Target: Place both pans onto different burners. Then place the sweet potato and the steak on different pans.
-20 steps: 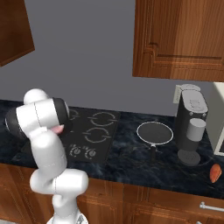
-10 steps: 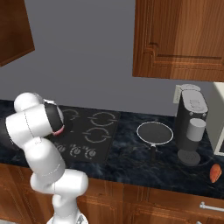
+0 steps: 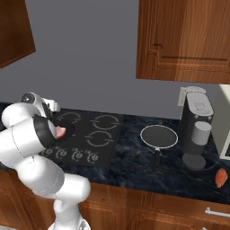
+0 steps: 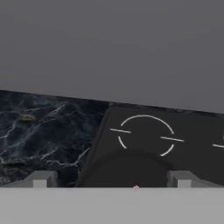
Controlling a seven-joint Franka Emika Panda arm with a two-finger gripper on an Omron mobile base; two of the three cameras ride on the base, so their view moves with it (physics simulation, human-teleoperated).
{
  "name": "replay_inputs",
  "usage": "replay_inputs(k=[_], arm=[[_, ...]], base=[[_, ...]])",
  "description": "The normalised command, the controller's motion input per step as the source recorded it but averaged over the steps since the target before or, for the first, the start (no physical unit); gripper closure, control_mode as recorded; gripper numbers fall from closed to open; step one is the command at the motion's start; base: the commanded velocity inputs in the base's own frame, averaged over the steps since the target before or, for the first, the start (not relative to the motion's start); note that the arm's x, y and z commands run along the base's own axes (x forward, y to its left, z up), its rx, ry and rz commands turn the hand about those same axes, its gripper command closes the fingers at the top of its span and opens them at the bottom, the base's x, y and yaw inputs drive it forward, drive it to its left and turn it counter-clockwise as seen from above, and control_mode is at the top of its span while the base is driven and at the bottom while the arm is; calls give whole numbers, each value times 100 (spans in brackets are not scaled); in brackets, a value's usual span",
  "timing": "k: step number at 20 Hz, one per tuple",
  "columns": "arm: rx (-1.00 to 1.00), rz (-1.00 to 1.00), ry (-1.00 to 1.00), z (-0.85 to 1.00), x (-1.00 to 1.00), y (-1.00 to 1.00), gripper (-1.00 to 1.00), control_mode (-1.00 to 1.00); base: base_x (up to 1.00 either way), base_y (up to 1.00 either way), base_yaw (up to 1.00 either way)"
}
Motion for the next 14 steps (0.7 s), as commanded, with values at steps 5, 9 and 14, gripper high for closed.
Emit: replay_inputs(k=[5, 9, 14], arm=[[-1, -7, -2, 24, -24, -31, -100, -100], [0, -4, -3, 29, -29, -34, -100, -100], [0, -1, 0, 22, -13, -31, -100, -100]], base=[[0, 0, 0], [0, 0, 0], [0, 0, 0]])
